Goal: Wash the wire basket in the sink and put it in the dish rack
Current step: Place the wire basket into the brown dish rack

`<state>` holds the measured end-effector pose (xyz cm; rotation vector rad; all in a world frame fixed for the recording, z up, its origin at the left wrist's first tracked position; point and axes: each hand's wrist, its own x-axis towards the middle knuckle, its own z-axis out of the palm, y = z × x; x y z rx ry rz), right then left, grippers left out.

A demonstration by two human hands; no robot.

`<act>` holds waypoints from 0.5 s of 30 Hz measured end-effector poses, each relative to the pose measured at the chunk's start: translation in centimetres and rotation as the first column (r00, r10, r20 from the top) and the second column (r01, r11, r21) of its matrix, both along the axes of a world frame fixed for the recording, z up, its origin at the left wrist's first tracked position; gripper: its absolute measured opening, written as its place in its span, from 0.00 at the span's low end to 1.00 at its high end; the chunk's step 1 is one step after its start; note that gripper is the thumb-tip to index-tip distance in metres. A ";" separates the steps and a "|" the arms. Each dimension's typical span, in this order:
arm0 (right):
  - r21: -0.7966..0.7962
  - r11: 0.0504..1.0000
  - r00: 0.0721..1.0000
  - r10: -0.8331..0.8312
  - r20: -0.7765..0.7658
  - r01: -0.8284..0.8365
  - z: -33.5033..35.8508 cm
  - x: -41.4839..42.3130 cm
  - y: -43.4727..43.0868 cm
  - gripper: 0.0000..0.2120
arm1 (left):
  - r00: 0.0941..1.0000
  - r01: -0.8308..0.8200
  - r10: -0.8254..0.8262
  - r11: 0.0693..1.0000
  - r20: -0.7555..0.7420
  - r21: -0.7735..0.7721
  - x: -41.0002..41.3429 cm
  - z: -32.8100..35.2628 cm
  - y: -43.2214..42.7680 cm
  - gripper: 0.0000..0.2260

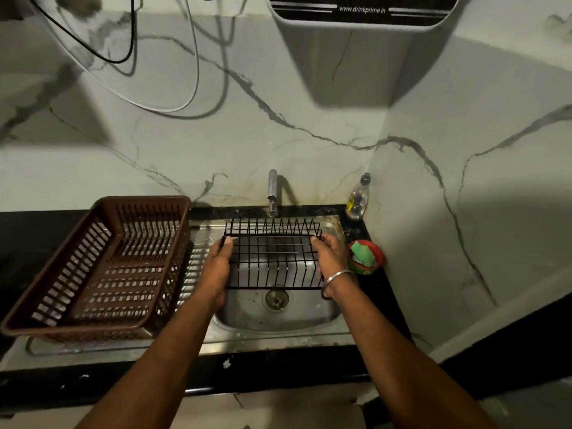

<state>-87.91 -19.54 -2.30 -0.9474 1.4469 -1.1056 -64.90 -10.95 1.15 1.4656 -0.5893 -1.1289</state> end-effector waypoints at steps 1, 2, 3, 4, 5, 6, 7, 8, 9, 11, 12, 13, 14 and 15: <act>0.011 1.000 1.000 -0.005 -0.007 0.005 -0.2 0.2 0.2 0.19 | 1.000 0.002 -0.001 1.000 -0.015 0.016 -0.1 -0.1 0.1 0.19; 0.003 1.000 1.000 -0.008 -0.020 0.008 -0.3 0.4 0.1 0.19 | 0.999 -0.003 0.004 0.999 -0.033 0.039 -0.1 -0.2 0.1 0.19; -0.007 1.000 0.999 -0.012 -0.032 0.012 -0.1 0.5 0.1 0.18 | 0.999 -0.010 0.012 0.999 -0.037 0.050 0.1 -0.1 0.2 0.18; -0.023 1.000 0.999 -0.009 -0.043 0.008 0.3 0.6 -0.1 0.17 | 0.999 -0.019 0.021 0.999 -0.035 0.051 0.3 -0.1 0.1 0.17; -0.044 0.999 0.999 -0.004 -0.052 0.002 1.0 0.7 -0.2 0.17 | 0.999 -0.026 0.027 0.999 -0.030 0.037 0.6 -0.1 0.0 0.16; -0.059 0.998 0.998 0.009 -0.057 -0.012 1.7 0.9 -0.4 0.17 | 0.999 -0.029 0.029 0.999 -0.030 0.024 0.9 -0.3 -0.1 0.16; -0.075 0.997 0.998 0.019 -0.064 -0.024 2.3 1.1 -0.7 0.18 | 0.999 -0.035 0.035 0.999 -0.031 0.007 1.1 -0.2 -0.1 0.17; -0.088 0.996 0.997 0.030 -0.073 -0.036 2.7 1.5 -1.0 0.19 | 0.998 -0.058 0.058 0.998 -0.029 -0.002 1.5 -0.1 -0.2 0.18; -0.098 0.994 0.996 0.037 -0.078 -0.044 3.1 2.0 -1.3 0.19 | 0.997 -0.078 0.077 0.997 -0.029 -0.015 1.7 0.2 -0.1 0.19; -0.113 0.992 0.997 0.052 -0.063 -0.059 3.8 3.4 -2.0 0.19 | 0.994 -0.113 0.113 0.993 -0.011 -0.046 2.6 0.3 0.1 0.23; -0.117 0.990 0.996 0.067 -0.059 -0.073 3.9 4.1 -2.3 0.19 | 0.991 -0.137 0.137 0.989 -0.004 -0.054 3.3 0.0 0.1 0.28; -0.121 0.988 0.994 0.086 -0.060 -0.093 4.0 5.1 -2.5 0.18 | 0.985 -0.171 0.171 0.983 -0.003 -0.067 4.3 -0.7 0.3 0.31; -0.124 0.986 0.992 0.107 -0.063 -0.114 4.0 5.9 -2.7 0.17 | 0.981 -0.192 0.191 0.978 -0.014 -0.080 5.1 -1.1 0.6 0.30; -0.129 0.983 0.990 0.125 -0.063 -0.132 4.0 6.7 -2.8 0.17 | 0.978 -0.207 0.205 0.975 -0.035 -0.082 6.0 -1.4 1.0 0.25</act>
